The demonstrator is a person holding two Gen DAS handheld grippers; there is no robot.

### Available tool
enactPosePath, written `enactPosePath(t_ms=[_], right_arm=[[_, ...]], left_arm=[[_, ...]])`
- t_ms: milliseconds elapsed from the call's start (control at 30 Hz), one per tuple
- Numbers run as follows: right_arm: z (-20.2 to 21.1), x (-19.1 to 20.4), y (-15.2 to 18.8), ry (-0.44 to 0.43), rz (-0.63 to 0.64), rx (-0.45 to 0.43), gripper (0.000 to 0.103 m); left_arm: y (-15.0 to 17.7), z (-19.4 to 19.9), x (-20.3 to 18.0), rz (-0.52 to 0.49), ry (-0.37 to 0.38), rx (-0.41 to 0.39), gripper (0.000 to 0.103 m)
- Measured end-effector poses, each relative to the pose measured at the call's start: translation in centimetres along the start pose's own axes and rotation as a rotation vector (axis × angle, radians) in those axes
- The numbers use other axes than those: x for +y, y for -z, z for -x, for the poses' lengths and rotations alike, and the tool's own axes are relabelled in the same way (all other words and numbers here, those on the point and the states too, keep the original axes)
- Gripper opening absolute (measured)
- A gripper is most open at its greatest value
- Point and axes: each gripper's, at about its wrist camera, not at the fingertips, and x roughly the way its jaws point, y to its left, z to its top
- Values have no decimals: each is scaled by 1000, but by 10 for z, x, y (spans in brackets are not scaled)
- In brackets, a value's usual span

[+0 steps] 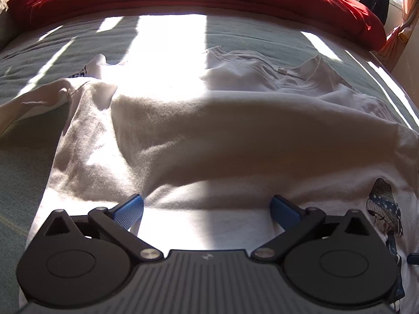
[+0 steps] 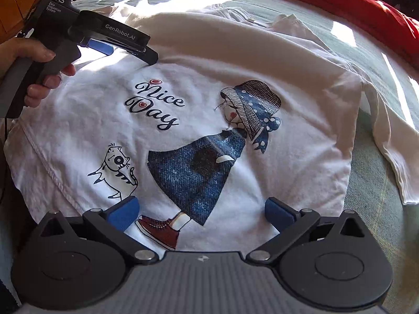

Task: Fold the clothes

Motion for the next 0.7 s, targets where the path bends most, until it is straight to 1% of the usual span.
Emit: enactPosePath(t_ms=[100,200,267,333,367,467,500,600,667,700], right_arm=[[-2,0,1,17,-43,0,103],[-1,-2,4,20,-98,-20,103],[-2,1,4,37,-97,-23,103],[-2,3,2,48,-95,-19,103],[-1,2,0,46,-104,-16,103],[9,0,-6,55,-136,-11,103],[14,0,-9,66,-144,-23,103],[32,0,-20,95,-164,-120,103],[37,-2,-28,118,-191,-172,103],[36,-3,-30,124,-209,-182,103]], left_arm=[[-1,-1,0,-14,2,8,103],[-7,-2,-1,-29,6,51,103],[-12,-1,-2,-39,3,88,102],[-15,7,-6,-43,-26,130,102],[-15,15,-8,-44,-40,132,102],[-12,51,-17,-64,-33,83,102],[-10,65,-21,-71,-27,60,102],[-3,104,-31,-90,-20,-8,102],[4,122,-37,-92,-57,-55,102],[8,130,-39,-88,-70,-79,102]])
